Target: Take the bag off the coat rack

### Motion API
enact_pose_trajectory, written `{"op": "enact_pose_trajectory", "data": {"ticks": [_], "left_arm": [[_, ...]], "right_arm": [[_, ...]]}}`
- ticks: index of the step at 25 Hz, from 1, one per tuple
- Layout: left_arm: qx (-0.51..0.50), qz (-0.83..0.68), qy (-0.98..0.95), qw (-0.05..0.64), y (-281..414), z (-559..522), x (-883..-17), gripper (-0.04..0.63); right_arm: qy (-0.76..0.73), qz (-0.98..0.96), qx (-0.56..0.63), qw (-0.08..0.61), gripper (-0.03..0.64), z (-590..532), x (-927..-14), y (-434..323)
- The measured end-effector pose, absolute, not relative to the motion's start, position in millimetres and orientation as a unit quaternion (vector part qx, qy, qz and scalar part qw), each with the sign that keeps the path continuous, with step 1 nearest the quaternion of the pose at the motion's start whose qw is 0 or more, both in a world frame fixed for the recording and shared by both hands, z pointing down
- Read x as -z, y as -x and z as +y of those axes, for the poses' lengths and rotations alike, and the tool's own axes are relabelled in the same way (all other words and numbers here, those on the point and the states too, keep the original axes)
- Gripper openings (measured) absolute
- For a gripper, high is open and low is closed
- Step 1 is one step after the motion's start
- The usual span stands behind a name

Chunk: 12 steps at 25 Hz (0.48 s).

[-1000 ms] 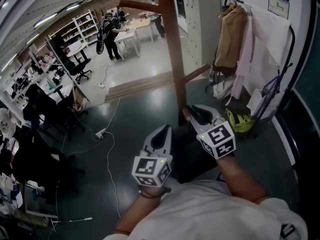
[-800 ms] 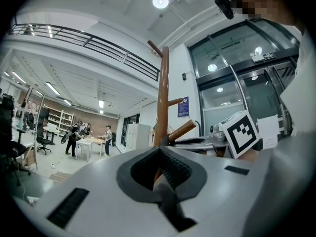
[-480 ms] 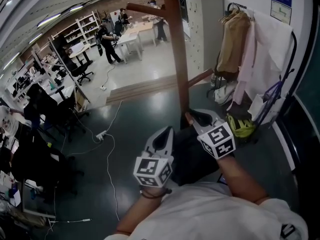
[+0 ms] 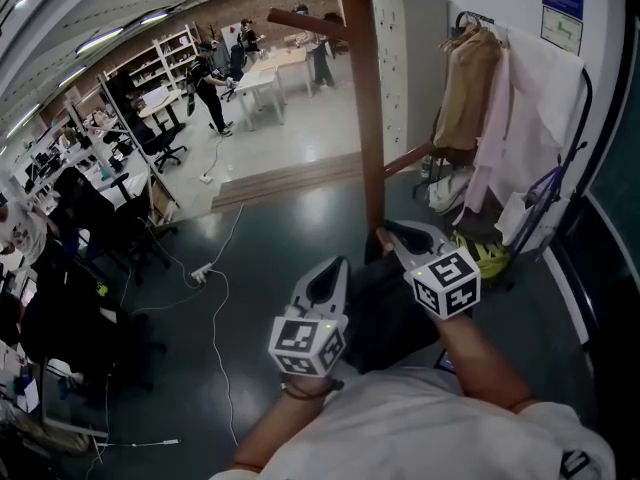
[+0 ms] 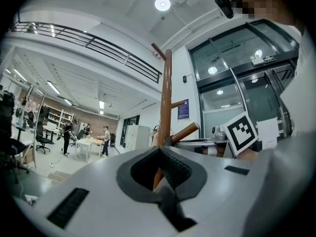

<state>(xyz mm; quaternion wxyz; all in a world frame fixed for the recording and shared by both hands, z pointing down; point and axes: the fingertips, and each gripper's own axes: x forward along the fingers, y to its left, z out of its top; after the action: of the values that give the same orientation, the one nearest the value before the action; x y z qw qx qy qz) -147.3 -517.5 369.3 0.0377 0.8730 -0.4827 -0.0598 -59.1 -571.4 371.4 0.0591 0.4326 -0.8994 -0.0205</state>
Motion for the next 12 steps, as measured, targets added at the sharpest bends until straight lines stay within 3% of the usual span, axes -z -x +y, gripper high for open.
{"op": "enact_pose_trajectory", "data": {"ticks": [12], "left_arm": [[0.061, -0.479, -0.875, 0.037, 160, -495, -365, 0.006]], "right_arm": [[-0.439, -0.898, 0.018, 0.015, 0.025, -545, -346, 60]]}}
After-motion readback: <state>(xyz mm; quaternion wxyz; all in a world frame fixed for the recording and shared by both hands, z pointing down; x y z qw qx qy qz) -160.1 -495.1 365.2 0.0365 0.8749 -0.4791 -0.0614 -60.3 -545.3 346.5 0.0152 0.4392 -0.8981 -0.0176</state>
